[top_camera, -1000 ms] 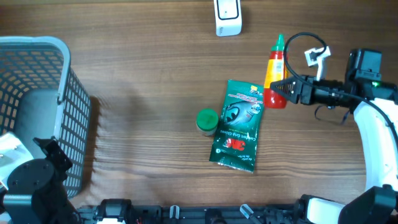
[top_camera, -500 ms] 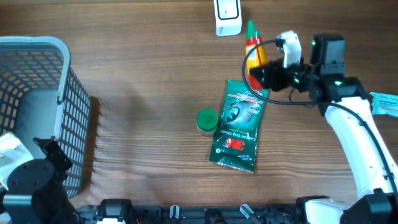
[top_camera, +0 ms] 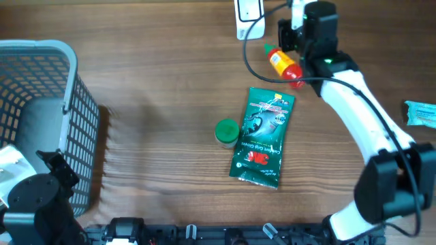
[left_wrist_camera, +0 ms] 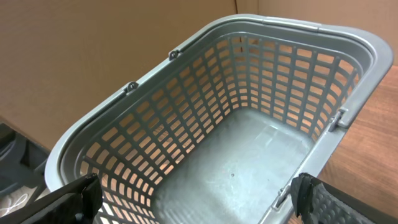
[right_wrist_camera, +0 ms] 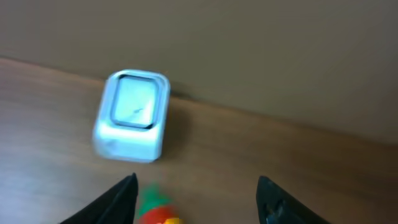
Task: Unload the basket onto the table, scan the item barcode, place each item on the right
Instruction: 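Rotate the sauce bottle barcode toward the white scanner and hold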
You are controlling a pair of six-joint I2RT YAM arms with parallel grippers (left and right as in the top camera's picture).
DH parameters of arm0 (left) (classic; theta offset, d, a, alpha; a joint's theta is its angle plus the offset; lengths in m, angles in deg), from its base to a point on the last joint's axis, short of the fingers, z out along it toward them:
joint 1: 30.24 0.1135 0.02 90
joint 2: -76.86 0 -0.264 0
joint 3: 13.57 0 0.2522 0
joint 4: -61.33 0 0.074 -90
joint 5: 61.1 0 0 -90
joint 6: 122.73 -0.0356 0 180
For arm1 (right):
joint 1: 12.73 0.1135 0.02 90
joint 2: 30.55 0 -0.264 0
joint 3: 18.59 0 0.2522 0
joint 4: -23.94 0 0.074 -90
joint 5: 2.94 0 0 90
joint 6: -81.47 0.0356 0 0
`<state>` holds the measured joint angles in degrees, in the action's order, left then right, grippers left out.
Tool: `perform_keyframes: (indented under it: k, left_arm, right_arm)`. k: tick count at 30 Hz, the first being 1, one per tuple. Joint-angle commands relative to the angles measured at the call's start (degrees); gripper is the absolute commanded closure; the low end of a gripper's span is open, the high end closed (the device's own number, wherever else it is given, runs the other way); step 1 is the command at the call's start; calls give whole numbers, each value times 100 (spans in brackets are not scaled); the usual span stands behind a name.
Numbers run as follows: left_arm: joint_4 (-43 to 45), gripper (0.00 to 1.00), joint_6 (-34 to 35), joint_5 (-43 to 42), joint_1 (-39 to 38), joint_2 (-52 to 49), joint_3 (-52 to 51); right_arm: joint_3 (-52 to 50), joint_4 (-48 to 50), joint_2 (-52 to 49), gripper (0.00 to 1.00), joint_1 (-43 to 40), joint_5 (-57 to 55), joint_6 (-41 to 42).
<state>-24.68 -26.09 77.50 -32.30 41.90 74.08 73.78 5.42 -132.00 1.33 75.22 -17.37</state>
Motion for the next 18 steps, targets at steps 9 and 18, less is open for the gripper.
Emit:
perform_keyframes:
  k: [9,18]
  left_arm:
    - [15,0,-37,70,48,0,33]
    - [15,0,-39,72,48,0,33]
  right_arm:
    - [186,-1399,-540,3,-951,2212,573]
    - [184,-1967,-1373,0,-1309,4673,1368]
